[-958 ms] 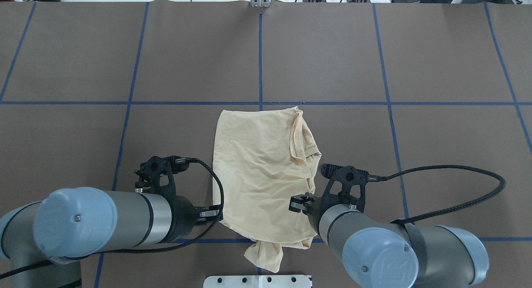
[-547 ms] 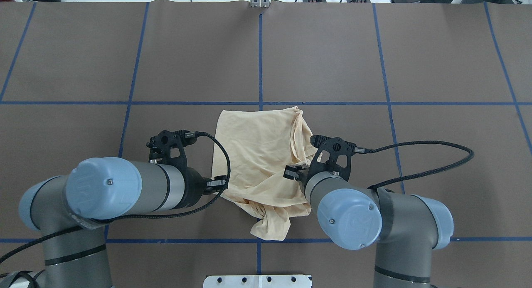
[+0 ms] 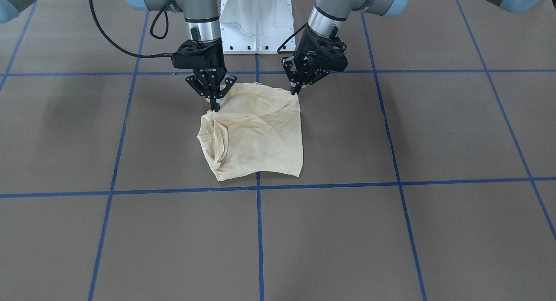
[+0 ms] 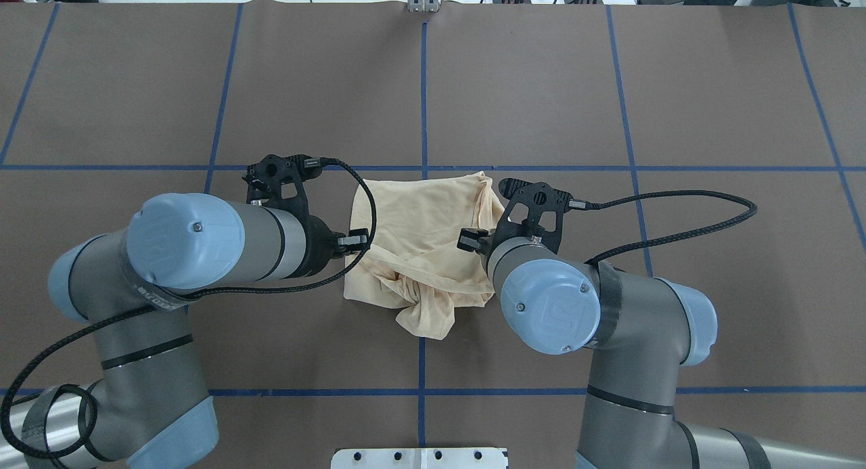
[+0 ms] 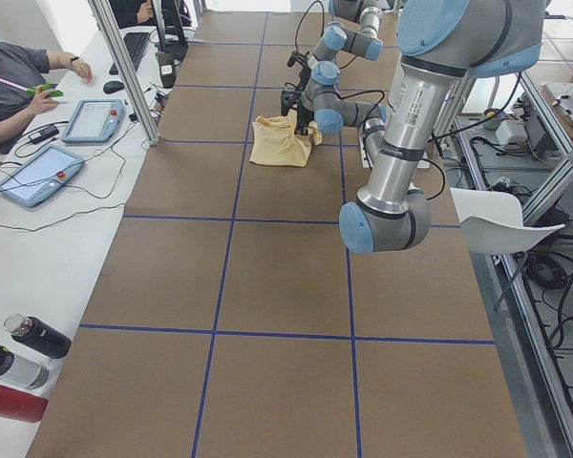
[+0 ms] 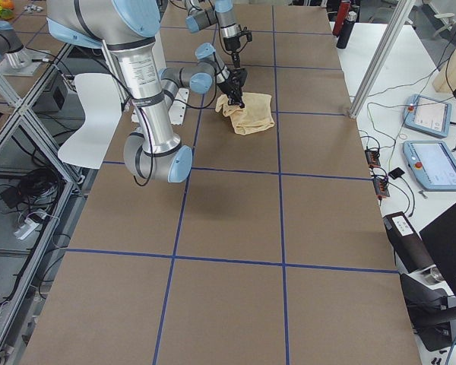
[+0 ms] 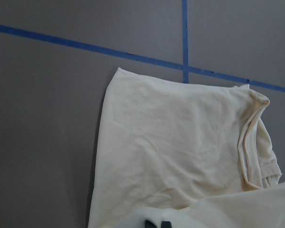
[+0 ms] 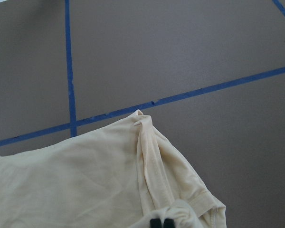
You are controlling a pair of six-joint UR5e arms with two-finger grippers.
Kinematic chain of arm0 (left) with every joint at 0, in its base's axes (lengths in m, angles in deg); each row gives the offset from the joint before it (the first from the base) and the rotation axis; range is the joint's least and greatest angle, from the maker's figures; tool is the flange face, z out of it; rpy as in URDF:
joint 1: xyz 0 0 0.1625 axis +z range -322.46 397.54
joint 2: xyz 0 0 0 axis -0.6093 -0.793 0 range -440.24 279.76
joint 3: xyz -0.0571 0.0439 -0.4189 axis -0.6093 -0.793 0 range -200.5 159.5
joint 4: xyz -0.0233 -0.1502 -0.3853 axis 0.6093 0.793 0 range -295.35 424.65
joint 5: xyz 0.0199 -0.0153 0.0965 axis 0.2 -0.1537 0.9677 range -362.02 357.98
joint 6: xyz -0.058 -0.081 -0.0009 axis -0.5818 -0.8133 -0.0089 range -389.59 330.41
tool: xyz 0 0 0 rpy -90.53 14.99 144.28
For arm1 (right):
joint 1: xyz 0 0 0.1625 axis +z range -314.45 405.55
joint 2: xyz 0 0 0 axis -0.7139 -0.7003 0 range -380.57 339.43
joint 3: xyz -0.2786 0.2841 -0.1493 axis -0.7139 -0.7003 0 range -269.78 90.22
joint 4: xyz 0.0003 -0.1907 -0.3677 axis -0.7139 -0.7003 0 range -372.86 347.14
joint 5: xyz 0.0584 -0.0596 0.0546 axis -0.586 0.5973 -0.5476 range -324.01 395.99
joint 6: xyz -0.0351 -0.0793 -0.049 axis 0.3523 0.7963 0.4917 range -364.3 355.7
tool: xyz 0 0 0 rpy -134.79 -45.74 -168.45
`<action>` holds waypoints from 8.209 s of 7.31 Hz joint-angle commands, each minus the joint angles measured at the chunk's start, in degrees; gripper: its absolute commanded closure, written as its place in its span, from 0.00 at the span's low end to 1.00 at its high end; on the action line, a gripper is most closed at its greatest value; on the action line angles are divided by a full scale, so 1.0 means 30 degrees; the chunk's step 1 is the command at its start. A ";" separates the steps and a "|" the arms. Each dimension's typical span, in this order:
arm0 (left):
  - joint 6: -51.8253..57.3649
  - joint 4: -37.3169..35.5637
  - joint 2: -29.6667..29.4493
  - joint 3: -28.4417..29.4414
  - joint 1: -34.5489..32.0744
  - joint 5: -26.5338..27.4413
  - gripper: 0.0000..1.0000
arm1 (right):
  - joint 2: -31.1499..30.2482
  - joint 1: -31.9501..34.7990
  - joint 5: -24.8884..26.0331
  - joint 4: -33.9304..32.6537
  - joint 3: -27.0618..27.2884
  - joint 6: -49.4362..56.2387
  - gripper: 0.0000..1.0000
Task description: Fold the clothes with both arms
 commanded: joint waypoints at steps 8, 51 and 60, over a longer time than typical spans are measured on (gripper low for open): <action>0.2077 0.3570 -0.2485 0.7544 -0.2013 0.0622 0.39 | 0.3146 0.2600 -0.1371 0.1914 -0.6339 0.1109 0.01; 2.7594 -0.4633 1.1453 0.2829 -2.1349 -1.4314 0.00 | -1.4339 2.5017 -2.0293 -0.1456 -0.2709 3.2433 0.00; 2.7536 -0.3615 1.2105 0.2332 -2.1290 -1.4174 0.00 | -1.3840 2.4959 -2.0832 -0.1425 -0.2652 3.2813 0.00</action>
